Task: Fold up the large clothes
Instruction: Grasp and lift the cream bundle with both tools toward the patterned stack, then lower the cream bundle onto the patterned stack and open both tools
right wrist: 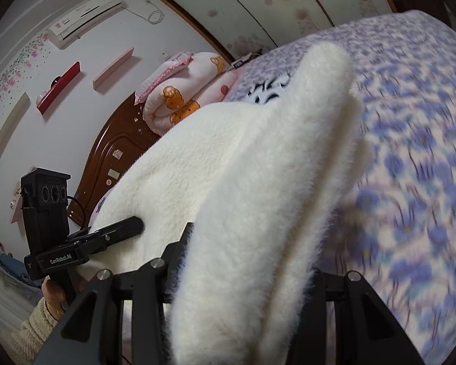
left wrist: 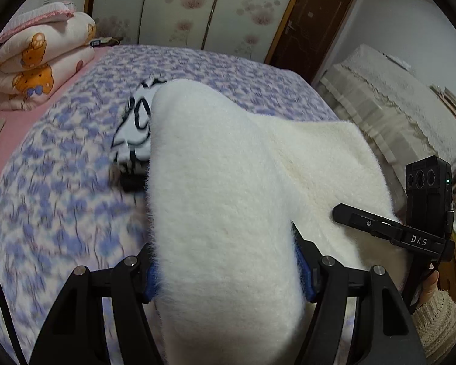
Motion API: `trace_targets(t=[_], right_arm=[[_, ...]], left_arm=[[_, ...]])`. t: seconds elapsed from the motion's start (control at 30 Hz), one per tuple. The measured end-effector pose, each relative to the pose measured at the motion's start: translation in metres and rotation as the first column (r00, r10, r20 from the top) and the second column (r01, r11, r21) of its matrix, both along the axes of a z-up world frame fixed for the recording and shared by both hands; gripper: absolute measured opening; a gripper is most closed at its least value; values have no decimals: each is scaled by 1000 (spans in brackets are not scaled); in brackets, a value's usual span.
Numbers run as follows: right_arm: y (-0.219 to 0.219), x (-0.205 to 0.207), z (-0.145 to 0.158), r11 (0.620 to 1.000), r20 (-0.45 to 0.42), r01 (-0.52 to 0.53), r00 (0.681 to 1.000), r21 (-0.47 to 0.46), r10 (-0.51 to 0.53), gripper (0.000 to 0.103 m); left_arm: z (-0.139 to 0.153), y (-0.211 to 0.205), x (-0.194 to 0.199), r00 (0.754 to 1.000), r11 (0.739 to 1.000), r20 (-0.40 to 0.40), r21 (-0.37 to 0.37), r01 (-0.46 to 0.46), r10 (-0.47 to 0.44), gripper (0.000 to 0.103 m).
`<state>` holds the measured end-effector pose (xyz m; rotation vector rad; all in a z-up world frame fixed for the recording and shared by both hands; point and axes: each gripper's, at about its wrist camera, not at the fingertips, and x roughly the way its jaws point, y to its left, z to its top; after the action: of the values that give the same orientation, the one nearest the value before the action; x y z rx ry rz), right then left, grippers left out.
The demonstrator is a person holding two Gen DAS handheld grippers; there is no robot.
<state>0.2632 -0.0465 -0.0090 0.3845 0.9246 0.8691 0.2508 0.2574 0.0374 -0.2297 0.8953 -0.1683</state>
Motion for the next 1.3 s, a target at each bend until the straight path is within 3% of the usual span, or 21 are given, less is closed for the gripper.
trace_targets(t=[0.17, 0.3, 0.43, 0.5, 0.57, 0.63, 0.7, 0.83, 0.97, 1.03, 1.1, 1.13, 1.17, 1.2, 1.23, 1.27, 1.3], right_arm=[[53, 103, 3, 1000, 51, 17, 999, -12, -16, 42], [86, 186, -14, 999, 67, 44, 997, 11, -44, 42], [117, 257, -49, 997, 49, 76, 996, -7, -76, 42], [130, 280, -82, 995, -10, 89, 996, -50, -90, 43], [138, 289, -115, 988, -46, 97, 994, -119, -104, 49], [130, 288, -134, 990, -72, 112, 990, -86, -118, 56], [123, 286, -135, 992, -79, 109, 990, -66, -114, 60], [122, 270, -107, 976, -27, 95, 994, -195, -102, 62], [117, 245, -69, 933, 69, 126, 992, -336, -109, 62], [114, 227, -50, 931, 139, 141, 985, -336, -99, 62], [114, 212, -36, 923, 217, 179, 970, -341, -108, 62], [116, 205, -31, 915, 256, 204, 960, -349, -117, 62], [119, 199, -29, 910, 278, 211, 954, -356, -112, 56], [124, 195, -31, 908, 280, 201, 955, -367, -99, 47], [129, 196, -35, 908, 258, 176, 963, -381, -78, 24], [134, 196, -43, 908, 220, 146, 974, -394, -61, 10], [138, 197, -52, 902, 185, 134, 981, -411, -62, 10]], left_arm=[[-6, 49, 105, 999, 1000, 51, -1, -10, 10, 67], [-22, 86, 200, 997, 1000, 81, 16, -21, 20, 67], [-66, 122, 277, 996, 998, 68, -7, -57, 58, 68], [-107, 138, 304, 996, 995, -12, -21, -94, 94, 71], [-135, 144, 313, 994, 994, -23, 4, -107, 107, 82], [-147, 148, 311, 994, 993, -16, -39, -110, 109, 88], [-149, 149, 309, 995, 993, -16, -66, -99, 98, 88], [-134, 138, 295, 993, 993, -22, 33, -117, 118, 89], [-103, 129, 266, 991, 986, 40, 102, -135, 131, 89], [-87, 126, 254, 988, 984, 68, 99, -146, 140, 86], [-71, 120, 241, 986, 987, 101, 75, -139, 131, 73], [-65, 117, 236, 987, 990, 108, 68, -125, 117, 56], [-61, 112, 233, 989, 991, 108, 71, -113, 104, 39], [-60, 107, 233, 990, 990, 100, 93, -107, 97, 33], [-61, 100, 232, 993, 988, 87, 123, -94, 83, 27], [-66, 93, 233, 995, 984, 63, 154, -84, 75, 25], [-69, 88, 233, 997, 982, 41, 173, -75, 69, 25]])
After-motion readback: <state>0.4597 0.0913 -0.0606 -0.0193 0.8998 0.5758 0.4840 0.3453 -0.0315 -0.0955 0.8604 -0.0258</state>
